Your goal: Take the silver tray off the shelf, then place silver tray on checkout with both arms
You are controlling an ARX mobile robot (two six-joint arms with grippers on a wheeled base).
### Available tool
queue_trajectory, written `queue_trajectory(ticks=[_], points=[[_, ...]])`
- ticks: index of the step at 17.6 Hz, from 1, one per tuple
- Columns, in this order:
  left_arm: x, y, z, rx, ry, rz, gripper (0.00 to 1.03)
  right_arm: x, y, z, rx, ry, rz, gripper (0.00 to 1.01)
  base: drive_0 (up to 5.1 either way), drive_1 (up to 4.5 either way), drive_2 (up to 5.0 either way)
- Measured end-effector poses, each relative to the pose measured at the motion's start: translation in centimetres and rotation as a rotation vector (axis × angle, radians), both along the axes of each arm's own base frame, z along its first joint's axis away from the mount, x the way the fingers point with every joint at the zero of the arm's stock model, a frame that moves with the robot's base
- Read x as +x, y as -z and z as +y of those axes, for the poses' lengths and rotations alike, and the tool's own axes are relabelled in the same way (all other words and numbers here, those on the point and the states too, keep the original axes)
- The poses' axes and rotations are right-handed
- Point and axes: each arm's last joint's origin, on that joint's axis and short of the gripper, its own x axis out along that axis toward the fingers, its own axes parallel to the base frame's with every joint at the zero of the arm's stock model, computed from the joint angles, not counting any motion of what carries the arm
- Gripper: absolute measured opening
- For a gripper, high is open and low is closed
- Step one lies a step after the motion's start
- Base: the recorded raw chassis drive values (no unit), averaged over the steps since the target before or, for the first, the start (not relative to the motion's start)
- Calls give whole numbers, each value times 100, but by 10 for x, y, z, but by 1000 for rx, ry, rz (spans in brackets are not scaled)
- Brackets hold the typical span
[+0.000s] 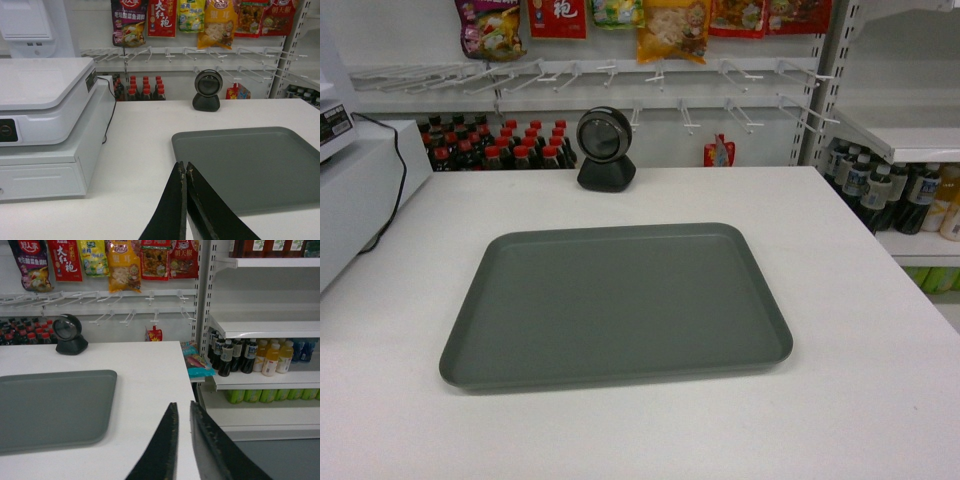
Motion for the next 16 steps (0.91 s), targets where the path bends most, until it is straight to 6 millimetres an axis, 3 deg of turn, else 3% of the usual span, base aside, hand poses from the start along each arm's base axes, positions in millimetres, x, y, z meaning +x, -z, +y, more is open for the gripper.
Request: queue_trajectory(ticks=[8,16], points=[[0,0,0,1,1,-1,98,0,0,0,0,0,5,100,0,0,0],[0,0,0,1,1,-1,98,0,0,0,0,0,5,98,0,0,0]])
